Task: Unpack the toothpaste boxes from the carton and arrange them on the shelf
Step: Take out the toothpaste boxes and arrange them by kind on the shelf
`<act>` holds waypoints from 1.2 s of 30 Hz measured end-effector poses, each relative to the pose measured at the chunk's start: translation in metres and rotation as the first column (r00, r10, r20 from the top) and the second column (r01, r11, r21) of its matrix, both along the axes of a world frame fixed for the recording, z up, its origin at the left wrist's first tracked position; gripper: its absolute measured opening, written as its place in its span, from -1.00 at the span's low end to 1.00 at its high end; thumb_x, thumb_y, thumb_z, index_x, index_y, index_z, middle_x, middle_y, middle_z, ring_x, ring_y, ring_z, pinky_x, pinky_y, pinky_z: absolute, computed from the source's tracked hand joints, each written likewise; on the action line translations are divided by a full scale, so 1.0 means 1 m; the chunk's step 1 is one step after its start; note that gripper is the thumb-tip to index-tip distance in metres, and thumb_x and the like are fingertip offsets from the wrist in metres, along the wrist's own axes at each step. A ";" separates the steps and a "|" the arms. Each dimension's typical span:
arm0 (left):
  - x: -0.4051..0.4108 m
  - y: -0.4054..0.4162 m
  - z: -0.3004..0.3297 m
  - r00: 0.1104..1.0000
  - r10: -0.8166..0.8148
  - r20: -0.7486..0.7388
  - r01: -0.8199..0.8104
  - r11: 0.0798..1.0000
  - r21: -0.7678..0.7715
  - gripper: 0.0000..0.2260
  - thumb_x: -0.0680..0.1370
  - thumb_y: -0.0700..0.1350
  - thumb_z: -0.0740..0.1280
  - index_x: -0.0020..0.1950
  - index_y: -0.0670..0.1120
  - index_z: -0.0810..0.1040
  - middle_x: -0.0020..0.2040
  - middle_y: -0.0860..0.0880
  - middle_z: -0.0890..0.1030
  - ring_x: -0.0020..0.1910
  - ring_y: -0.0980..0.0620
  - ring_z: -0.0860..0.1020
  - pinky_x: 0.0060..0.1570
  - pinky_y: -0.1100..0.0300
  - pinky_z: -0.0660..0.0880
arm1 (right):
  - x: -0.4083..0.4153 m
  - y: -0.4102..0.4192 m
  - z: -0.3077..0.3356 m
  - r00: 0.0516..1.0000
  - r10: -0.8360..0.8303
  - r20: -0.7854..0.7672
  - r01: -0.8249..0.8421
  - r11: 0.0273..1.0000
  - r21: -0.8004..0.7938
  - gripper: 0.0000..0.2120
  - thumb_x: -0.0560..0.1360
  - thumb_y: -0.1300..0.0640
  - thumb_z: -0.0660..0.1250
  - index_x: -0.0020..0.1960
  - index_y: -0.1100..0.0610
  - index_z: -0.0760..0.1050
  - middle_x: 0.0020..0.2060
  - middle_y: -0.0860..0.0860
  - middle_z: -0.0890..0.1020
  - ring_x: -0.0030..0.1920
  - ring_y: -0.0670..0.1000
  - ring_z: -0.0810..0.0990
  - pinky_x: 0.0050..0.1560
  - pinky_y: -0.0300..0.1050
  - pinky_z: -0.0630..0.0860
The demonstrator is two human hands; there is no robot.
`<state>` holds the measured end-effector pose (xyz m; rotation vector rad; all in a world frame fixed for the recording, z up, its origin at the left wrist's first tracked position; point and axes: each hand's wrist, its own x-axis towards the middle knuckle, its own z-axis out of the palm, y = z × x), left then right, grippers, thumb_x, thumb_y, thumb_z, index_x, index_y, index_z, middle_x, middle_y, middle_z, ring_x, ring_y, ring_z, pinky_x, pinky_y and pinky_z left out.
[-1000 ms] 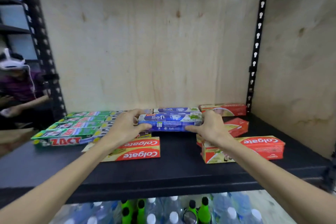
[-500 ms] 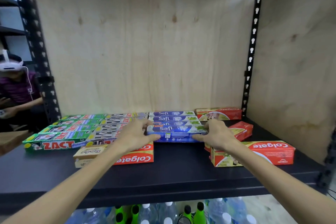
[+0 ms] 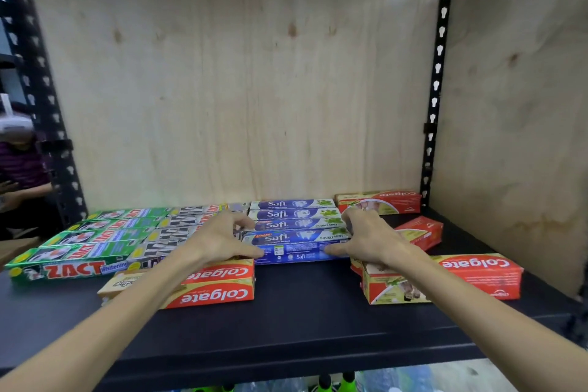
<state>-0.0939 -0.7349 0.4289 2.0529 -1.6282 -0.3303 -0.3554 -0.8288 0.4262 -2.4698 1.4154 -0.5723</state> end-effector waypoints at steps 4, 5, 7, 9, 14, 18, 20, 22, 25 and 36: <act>0.001 -0.010 0.014 0.996 -0.063 -0.068 0.069 0.994 0.090 -0.47 0.29 0.10 0.63 0.22 0.16 0.58 0.27 0.09 0.49 0.29 0.08 0.45 0.25 0.13 0.41 | -0.010 -0.017 0.002 0.997 0.067 0.027 -0.068 0.997 0.043 -0.34 0.30 -0.34 0.49 0.17 0.10 0.49 -0.02 -0.02 0.59 -0.02 -0.02 0.58 0.07 -0.02 0.57; -0.002 -0.014 0.020 0.988 -0.081 -0.128 0.092 0.993 0.079 -0.44 0.25 0.11 0.65 0.21 0.16 0.59 0.27 0.11 0.51 0.30 0.11 0.45 0.26 0.15 0.40 | -0.014 -0.023 0.003 0.996 0.064 0.057 -0.066 0.997 0.036 -0.29 0.28 -0.41 0.45 0.19 0.08 0.50 0.00 -0.02 0.62 -0.01 -0.03 0.60 0.06 -0.04 0.57; -0.011 -0.026 0.028 0.961 -0.120 -0.249 0.126 0.992 0.008 -0.40 0.20 0.15 0.66 0.21 0.14 0.61 0.24 0.13 0.57 0.28 0.15 0.48 0.27 0.15 0.41 | -0.025 -0.039 0.006 0.993 0.032 0.115 -0.032 0.999 -0.003 -0.21 0.31 -0.48 0.35 0.27 0.10 0.48 0.08 0.01 0.63 0.06 -0.01 0.59 0.02 -0.11 0.53; -0.031 -0.047 0.028 0.945 -0.171 -0.280 0.161 0.985 -0.057 -0.45 0.25 0.14 0.65 0.19 0.10 0.62 0.18 0.13 0.62 0.21 0.15 0.56 0.19 0.17 0.49 | -0.037 -0.061 0.009 0.989 -0.006 0.150 0.009 1.000 -0.025 -0.28 0.39 -0.44 0.30 0.28 0.11 0.49 0.12 0.03 0.63 0.08 0.02 0.58 -0.01 -0.12 0.49; -0.080 -0.131 0.010 0.986 -0.137 -0.100 0.119 0.979 -0.166 -0.67 0.48 0.12 0.46 0.21 0.08 0.56 0.18 0.07 0.59 0.18 0.09 0.54 0.26 0.11 0.46 | -0.072 -0.132 0.011 0.980 -0.197 0.023 0.198 0.973 -0.117 -0.64 0.50 -0.09 0.37 0.11 0.17 0.54 0.08 0.16 0.61 0.12 0.18 0.56 0.13 0.04 0.53; -0.115 -0.190 -0.001 0.999 -0.017 0.052 0.027 0.982 -0.187 -0.56 0.52 0.15 0.39 0.33 -0.03 0.51 0.24 -0.02 0.59 0.21 -0.05 0.55 0.23 0.07 0.49 | -0.093 -0.167 0.000 0.948 -0.319 0.013 0.320 0.945 -0.068 -0.65 0.49 0.09 0.31 0.23 0.21 0.45 0.18 0.24 0.57 0.16 0.24 0.57 0.12 -0.02 0.54; -0.129 -0.209 -0.009 0.986 0.032 0.166 0.001 0.982 -0.191 -0.55 0.51 0.17 0.39 0.31 -0.03 0.51 0.26 -0.05 0.59 0.26 -0.10 0.53 0.25 0.05 0.46 | -0.097 -0.172 -0.008 0.955 -0.294 0.051 0.295 0.955 -0.024 -0.68 0.53 0.14 0.31 0.25 0.22 0.47 0.22 0.22 0.58 0.21 0.22 0.56 0.14 -0.07 0.49; -0.135 -0.221 -0.018 0.965 0.089 0.247 -0.026 0.969 -0.247 -0.60 0.49 0.14 0.41 0.24 -0.04 0.56 0.23 -0.08 0.61 0.25 -0.14 0.52 0.22 0.04 0.46 | -0.098 -0.176 -0.013 0.963 -0.256 0.083 0.255 0.967 0.021 -0.70 0.56 0.18 0.29 0.27 0.21 0.51 0.24 0.19 0.59 0.25 0.18 0.55 0.18 -0.11 0.46; -0.137 -0.227 -0.027 0.957 0.135 0.255 -0.052 0.950 -0.309 -0.65 0.47 0.04 0.44 0.20 -0.07 0.58 0.16 -0.12 0.62 0.19 -0.16 0.55 0.14 0.04 0.49 | -0.102 -0.186 -0.020 0.950 -0.276 0.146 0.267 0.961 0.076 -0.64 0.53 0.14 0.33 0.31 0.20 0.47 0.24 0.17 0.59 0.23 0.15 0.56 0.20 -0.12 0.48; -0.130 -0.234 -0.018 0.922 0.178 0.344 -0.061 0.944 -0.324 -0.86 0.53 -0.03 0.41 0.07 0.01 0.62 0.10 -0.02 0.65 0.18 -0.07 0.55 0.19 0.07 0.33 | -0.106 -0.190 -0.030 0.901 -0.336 0.274 0.359 0.933 -0.039 -0.70 0.56 0.08 0.35 0.22 0.22 0.47 0.18 0.18 0.58 0.16 0.16 0.58 0.13 -0.09 0.48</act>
